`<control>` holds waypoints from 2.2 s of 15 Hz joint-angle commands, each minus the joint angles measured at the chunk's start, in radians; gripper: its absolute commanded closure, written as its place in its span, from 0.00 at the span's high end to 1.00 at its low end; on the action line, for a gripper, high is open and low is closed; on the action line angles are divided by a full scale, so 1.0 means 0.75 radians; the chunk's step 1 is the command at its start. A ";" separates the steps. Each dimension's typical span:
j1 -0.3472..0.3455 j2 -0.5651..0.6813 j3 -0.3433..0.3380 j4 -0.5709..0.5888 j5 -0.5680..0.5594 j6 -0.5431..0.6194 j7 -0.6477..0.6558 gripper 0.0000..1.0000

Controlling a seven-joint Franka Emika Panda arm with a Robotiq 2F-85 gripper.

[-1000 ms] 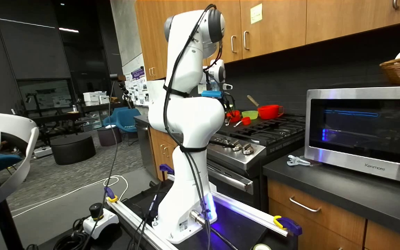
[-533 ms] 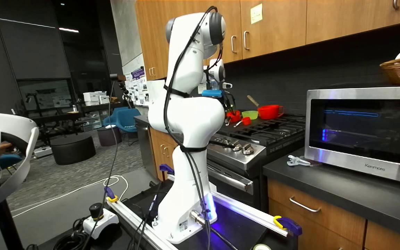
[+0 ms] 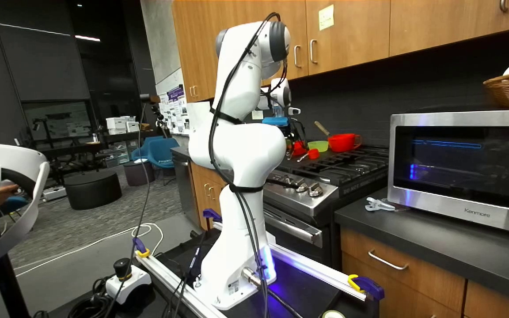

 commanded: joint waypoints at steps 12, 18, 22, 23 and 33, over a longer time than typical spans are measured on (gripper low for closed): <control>0.039 0.046 -0.035 0.058 -0.033 -0.002 0.016 0.81; 0.038 0.047 -0.037 0.047 -0.030 0.003 0.012 0.69; 0.036 0.046 -0.039 0.041 -0.027 0.006 0.010 0.62; 0.035 0.045 -0.039 0.040 -0.027 0.006 0.009 0.60; 0.031 0.045 -0.044 0.042 -0.024 0.003 0.004 0.37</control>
